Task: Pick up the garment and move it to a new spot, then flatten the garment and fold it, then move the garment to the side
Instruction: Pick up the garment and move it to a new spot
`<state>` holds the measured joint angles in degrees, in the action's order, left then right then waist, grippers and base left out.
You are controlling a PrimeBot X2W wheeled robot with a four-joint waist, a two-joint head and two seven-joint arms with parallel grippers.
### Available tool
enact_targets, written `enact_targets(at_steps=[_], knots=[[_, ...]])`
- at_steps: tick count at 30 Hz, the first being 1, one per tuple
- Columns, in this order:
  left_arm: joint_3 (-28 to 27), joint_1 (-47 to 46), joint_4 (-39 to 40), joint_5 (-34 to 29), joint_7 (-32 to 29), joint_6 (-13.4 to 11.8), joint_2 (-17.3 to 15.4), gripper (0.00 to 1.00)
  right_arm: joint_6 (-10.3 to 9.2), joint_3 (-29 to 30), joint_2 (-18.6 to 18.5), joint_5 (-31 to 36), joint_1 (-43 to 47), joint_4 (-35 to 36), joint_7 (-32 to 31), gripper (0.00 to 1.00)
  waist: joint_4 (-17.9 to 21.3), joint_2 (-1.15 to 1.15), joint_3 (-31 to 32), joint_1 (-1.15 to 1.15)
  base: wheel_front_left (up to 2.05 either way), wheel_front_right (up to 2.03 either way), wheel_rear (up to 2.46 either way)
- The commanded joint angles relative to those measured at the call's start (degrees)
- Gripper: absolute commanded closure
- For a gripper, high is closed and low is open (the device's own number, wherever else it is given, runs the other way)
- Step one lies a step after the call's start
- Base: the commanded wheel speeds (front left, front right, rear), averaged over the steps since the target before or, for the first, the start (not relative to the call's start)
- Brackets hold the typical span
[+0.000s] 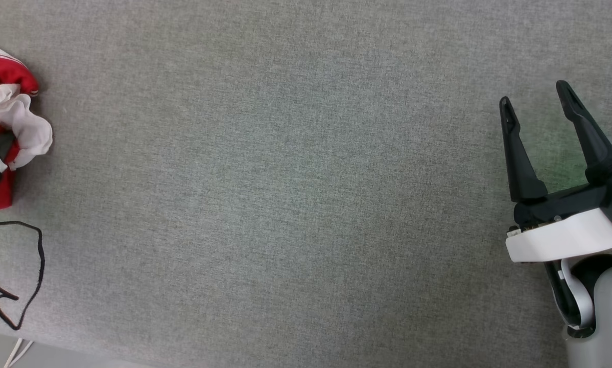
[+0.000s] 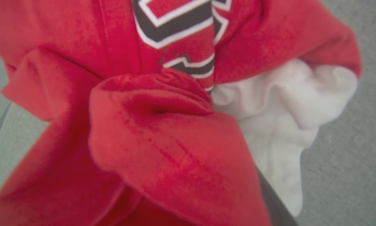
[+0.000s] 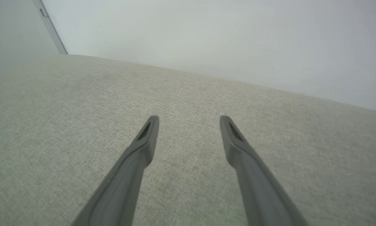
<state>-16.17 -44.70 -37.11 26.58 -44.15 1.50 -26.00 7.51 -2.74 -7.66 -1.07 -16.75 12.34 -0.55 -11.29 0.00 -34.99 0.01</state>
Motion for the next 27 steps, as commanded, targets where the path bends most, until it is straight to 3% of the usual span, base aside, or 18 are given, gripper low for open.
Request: enact_targets(at_steps=[1, 6, 16, 23, 27], knots=[[1.1, 4.0, -1.5, -0.1, -1.3, 0.2, 2.2, 1.0, -0.04, 0.2, -0.3, -0.3, -0.8, -0.1, -0.1, 0.0, 0.0, 0.0, 0.3, -0.01, 0.0, 0.0, 0.0], [1.5, 3.4, 1.8, -1.7, 3.7, 0.1, 0.6, 1.0, -0.04, 0.5, 0.2, -0.3, -0.2, -0.5, 0.3, 0.0, -0.1, 0.0, 2.5, -0.01, 0.0, 0.0, 0.0], [1.7, -0.8, 5.9, -5.9, 26.1, 0.2, -0.8, 1.0, -0.04, 1.2, 2.1, -0.3, 2.6, -2.0, 1.4, 0.0, -0.3, 0.0, 11.0, -0.01, 0.0, 0.0, 0.0], [3.5, -3.0, 7.0, -8.6, 39.2, 0.1, 0.6, 1.0, -0.04, 2.1, 3.7, -0.4, 5.3, -3.0, 2.0, 0.0, 1.5, 0.0, 17.5, -0.01, 0.0, 0.0, 0.0], [5.0, -2.6, 9.4, -9.2, 43.4, 0.1, 2.7, 1.0, -0.04, 2.8, 4.3, -0.6, 6.9, -3.6, 2.2, 0.0, 3.8, 0.0, 20.4, -0.01, 0.0, 0.0, 0.0]])
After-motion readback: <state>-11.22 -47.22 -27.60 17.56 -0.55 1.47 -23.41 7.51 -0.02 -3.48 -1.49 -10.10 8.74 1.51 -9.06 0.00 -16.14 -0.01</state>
